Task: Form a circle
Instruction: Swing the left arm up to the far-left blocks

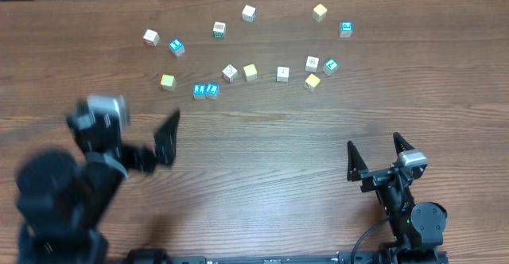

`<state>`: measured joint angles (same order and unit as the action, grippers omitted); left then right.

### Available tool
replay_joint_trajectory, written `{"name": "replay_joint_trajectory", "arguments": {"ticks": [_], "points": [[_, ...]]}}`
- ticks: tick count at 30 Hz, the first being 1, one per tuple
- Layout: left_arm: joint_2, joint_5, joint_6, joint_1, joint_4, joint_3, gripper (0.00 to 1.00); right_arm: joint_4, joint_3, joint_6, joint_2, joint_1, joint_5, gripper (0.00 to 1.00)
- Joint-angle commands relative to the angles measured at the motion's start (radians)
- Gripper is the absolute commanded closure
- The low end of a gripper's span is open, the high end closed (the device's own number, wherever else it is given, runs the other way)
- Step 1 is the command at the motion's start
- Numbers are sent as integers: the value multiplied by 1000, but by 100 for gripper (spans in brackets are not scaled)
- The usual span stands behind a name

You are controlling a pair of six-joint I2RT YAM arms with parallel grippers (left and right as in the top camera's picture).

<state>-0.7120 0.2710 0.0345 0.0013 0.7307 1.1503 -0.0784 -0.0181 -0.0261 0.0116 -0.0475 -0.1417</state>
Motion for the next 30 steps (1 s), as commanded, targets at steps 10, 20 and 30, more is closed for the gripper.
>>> {"name": "replay_joint_trajectory", "arguments": {"ticks": [10,20,30], "points": [[-859,32,-192,-4,600,1001,0,5,10,-3,-9,2,6,0],[-1229,33,-184,-3,576,1084,1,5,10,-3,-9,2,6,0],[-1429,37,-130,-3,424,1083,0,5,10,-3,-9,2,6,0]]}}
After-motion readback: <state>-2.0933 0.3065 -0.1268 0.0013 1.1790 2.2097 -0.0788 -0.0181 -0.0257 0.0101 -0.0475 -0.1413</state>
